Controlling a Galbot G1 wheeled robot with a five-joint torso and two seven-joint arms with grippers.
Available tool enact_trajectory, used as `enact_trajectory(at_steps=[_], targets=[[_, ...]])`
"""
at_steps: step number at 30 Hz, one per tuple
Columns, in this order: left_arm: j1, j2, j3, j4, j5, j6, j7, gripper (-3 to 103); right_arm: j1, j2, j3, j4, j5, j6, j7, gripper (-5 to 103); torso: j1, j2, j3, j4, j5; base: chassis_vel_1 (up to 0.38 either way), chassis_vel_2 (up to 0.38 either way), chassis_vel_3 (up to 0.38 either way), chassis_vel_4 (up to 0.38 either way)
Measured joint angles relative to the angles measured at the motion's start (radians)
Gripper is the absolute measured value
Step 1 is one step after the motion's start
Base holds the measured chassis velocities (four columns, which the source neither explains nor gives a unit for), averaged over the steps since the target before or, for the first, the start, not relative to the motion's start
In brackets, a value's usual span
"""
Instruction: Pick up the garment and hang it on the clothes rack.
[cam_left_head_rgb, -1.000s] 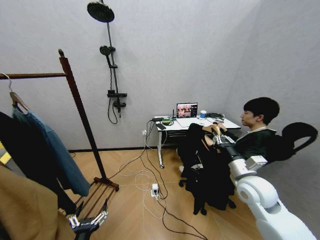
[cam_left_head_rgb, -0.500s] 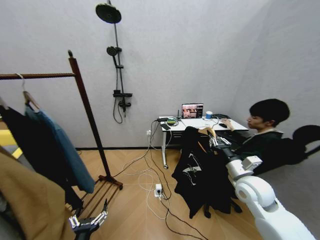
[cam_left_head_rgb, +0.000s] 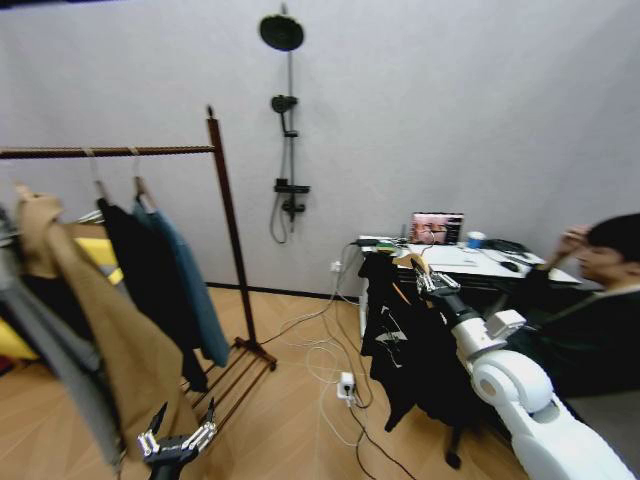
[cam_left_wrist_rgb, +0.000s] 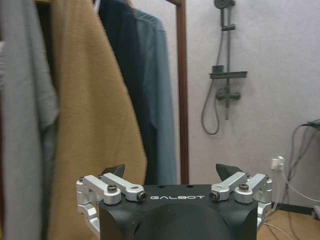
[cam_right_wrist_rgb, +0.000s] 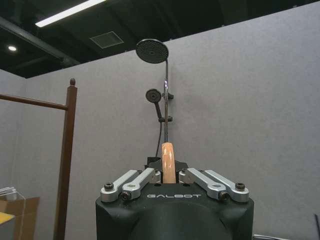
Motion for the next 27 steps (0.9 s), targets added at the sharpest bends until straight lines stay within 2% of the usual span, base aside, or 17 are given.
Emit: enact_trajectory(at_steps=[21,25,27], targets=[[0.0,0.0,0.0,0.0,0.0,0.0,0.0,100,0.029,-0.015,0.013,-0.011,0.03,-0.022,-0.005,10,-0.024,-0.05,-0.025,-0.0001,0.0,0.12,0.121,0.128,0.119],[0.0,0.0,0.0,0.0,0.0,0.0,0.0,100,0.034,-0.016,0.013,-0.017,0.033,-0.023,-0.008,10,-0.025,-0.048,-0.024,-0.0004,0.0,0.129,0.131,0.127,0.113],[0.0,0.0,0.0,0.0,0.0,0.0,0.0,100,0.042,-0.018,0.01,-0.033,0.037,-0.022,-0.012,10,-0.018,-0.036,-0.018,0.0002,0.0001,0.13,0.128,0.121,0.107]])
